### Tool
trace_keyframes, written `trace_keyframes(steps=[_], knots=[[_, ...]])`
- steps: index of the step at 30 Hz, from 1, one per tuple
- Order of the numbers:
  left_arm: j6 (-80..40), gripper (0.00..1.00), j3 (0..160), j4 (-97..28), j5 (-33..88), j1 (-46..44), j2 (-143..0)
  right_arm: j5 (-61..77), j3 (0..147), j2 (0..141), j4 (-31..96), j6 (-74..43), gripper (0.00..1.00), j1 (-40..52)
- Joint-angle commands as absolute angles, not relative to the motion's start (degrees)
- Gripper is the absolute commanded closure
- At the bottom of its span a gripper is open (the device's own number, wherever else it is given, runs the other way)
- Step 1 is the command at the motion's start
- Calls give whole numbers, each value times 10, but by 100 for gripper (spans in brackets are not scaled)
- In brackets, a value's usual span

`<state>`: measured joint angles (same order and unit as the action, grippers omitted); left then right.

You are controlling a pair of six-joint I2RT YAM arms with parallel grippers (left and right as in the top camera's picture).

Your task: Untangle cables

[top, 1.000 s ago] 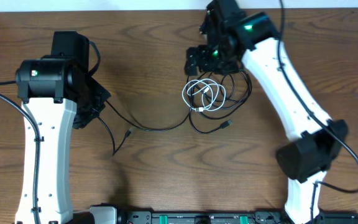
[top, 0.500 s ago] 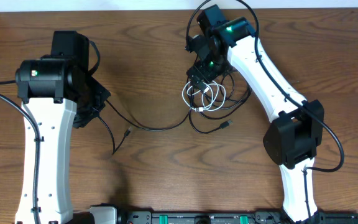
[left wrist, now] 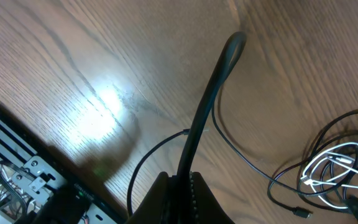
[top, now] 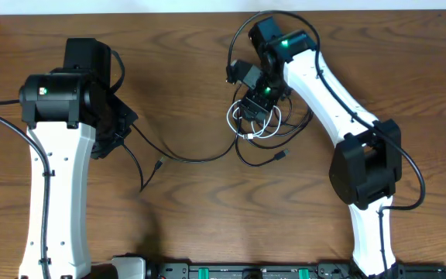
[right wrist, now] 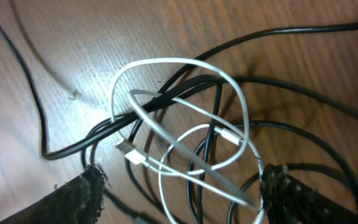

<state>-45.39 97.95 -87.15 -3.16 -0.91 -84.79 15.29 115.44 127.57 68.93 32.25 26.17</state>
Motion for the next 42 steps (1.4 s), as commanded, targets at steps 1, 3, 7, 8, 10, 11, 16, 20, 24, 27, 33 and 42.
trace_keyframes(steps=[1,3,7,8,10,11,16,20,24,27,33,42], knots=[[-455,92,977,-873,-41,-7,-842,138,1136,1277,665,327,18,259],[-455,92,977,-873,-41,-7,-842,136,1135,1277,653,309,41,259],[-455,92,977,-872,-41,-7,-842,136,1136,1276,634,283,73,259],[-455,92,977,-872,-41,-7,-842,136,1137,1275,634,283,85,259],[-455,92,977,-872,-41,-7,-842,128,1144,1271,641,270,99,259],[-455,92,977,-871,-41,-7,-842,117,1150,1267,643,255,99,259],[-455,92,976,-869,-41,-7,-842,63,1216,1223,656,161,99,259],[-455,92,972,-869,-41,-7,-842,62,1287,1162,646,90,99,259],[-455,92,959,-864,-41,-7,-842,61,1354,1091,593,27,99,258],[-455,92,946,-859,-41,-7,-842,55,1377,1036,536,-15,99,258],[-455,92,929,-858,-41,-7,-842,-135,1378,947,466,-126,99,258],[-455,92,929,-858,-40,-7,-842,54,1376,944,497,-92,99,258]])
